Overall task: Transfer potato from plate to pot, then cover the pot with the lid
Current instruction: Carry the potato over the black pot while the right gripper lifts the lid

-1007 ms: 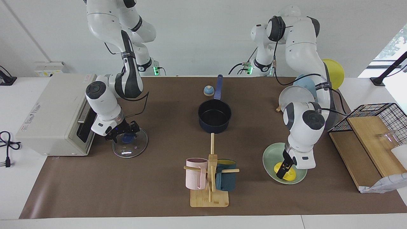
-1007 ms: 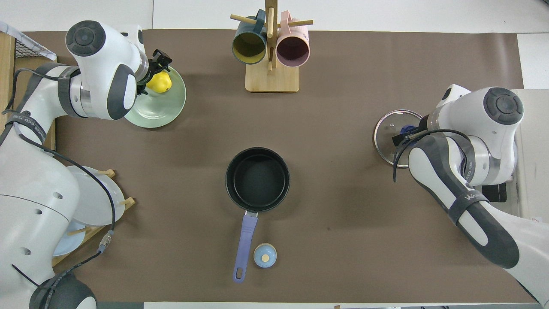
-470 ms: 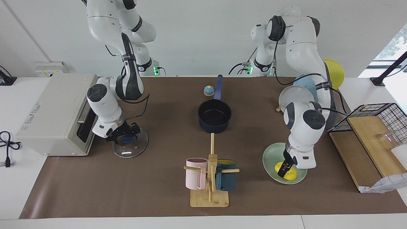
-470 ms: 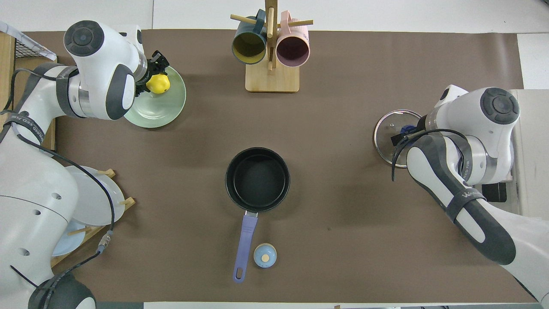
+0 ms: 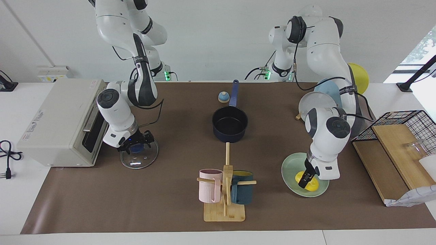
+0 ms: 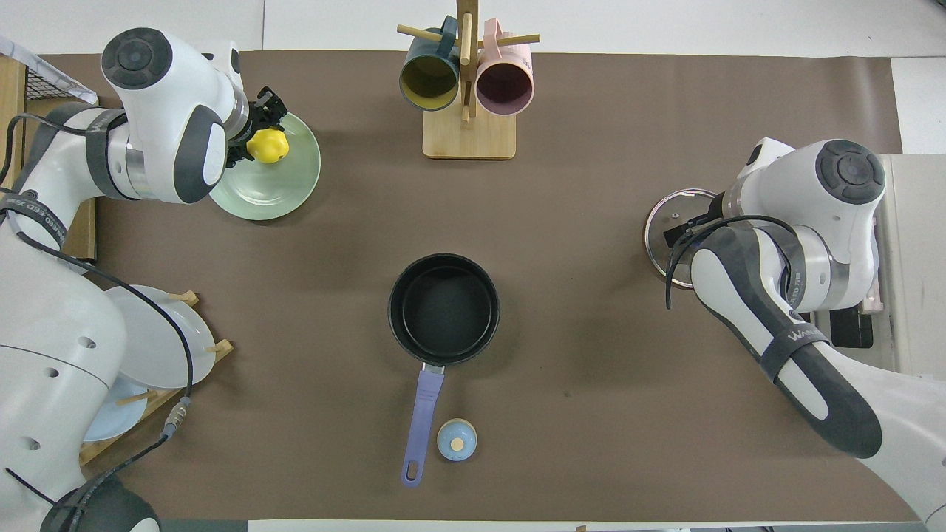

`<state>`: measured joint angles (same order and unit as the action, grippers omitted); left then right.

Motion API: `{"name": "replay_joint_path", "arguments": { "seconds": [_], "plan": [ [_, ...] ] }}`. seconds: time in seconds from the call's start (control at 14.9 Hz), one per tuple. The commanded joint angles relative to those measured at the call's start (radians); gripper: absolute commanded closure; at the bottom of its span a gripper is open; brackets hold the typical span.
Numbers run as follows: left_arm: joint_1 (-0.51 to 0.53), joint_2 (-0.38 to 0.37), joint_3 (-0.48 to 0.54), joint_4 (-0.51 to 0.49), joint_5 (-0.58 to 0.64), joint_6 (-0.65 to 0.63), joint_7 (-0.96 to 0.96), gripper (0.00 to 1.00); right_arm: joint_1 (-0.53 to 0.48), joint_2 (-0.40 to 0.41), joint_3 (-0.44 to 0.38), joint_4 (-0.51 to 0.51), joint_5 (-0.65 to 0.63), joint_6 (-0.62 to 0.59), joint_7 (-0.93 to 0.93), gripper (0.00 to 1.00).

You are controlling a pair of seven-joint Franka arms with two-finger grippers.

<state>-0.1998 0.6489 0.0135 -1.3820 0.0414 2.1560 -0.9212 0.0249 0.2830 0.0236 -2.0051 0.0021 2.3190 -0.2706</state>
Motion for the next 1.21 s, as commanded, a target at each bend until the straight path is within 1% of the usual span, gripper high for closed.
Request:
{"name": "replay_joint_path", "arguments": {
  "seconds": [0.0,0.13,0.34,0.4,0.6,0.67,0.74,0.81,0.94,1.01,1.14],
  "plan": [
    [-0.003,-0.139,-0.004,-0.022,-0.041,-0.158,0.01,1.0,-0.005,0.011,0.003,0.019,0.012,-0.012,-0.002,0.0],
    [-0.016,-0.221,-0.012,-0.028,-0.078,-0.272,0.002,1.0,-0.005,0.011,0.003,0.016,0.012,-0.006,-0.002,0.0],
    [-0.094,-0.32,-0.02,-0.08,-0.087,-0.356,-0.091,1.0,-0.006,0.011,0.003,0.011,0.012,-0.007,-0.004,0.01],
    [-0.131,-0.348,-0.02,-0.103,-0.087,-0.369,-0.131,1.0,-0.011,0.011,0.003,0.011,0.01,-0.007,-0.013,0.09],
    [-0.266,-0.426,-0.02,-0.228,-0.087,-0.354,-0.289,1.0,-0.014,0.01,0.003,0.008,0.012,-0.013,-0.025,0.24],
    [-0.306,-0.452,-0.02,-0.276,-0.087,-0.332,-0.316,1.0,-0.016,0.01,0.003,0.008,0.012,-0.015,-0.027,0.31],
    [-0.334,-0.469,-0.02,-0.317,-0.087,-0.306,-0.346,1.0,-0.019,0.01,0.003,0.009,0.01,-0.02,-0.029,0.44],
    [-0.363,-0.492,-0.02,-0.371,-0.087,-0.262,-0.382,1.0,-0.019,0.01,0.003,0.009,0.01,-0.018,-0.036,0.53],
    [-0.423,-0.534,-0.02,-0.486,-0.087,-0.117,-0.436,1.0,-0.022,0.01,0.003,0.009,0.01,-0.026,-0.055,0.65],
    [-0.446,-0.541,-0.02,-0.523,-0.087,-0.055,-0.462,1.0,-0.023,0.008,0.003,0.011,0.01,-0.027,-0.061,0.68],
    [-0.47,-0.525,-0.02,-0.543,-0.087,-0.012,-0.485,1.0,-0.02,0.004,0.003,0.016,0.012,-0.033,-0.061,0.68]
  ]
}}
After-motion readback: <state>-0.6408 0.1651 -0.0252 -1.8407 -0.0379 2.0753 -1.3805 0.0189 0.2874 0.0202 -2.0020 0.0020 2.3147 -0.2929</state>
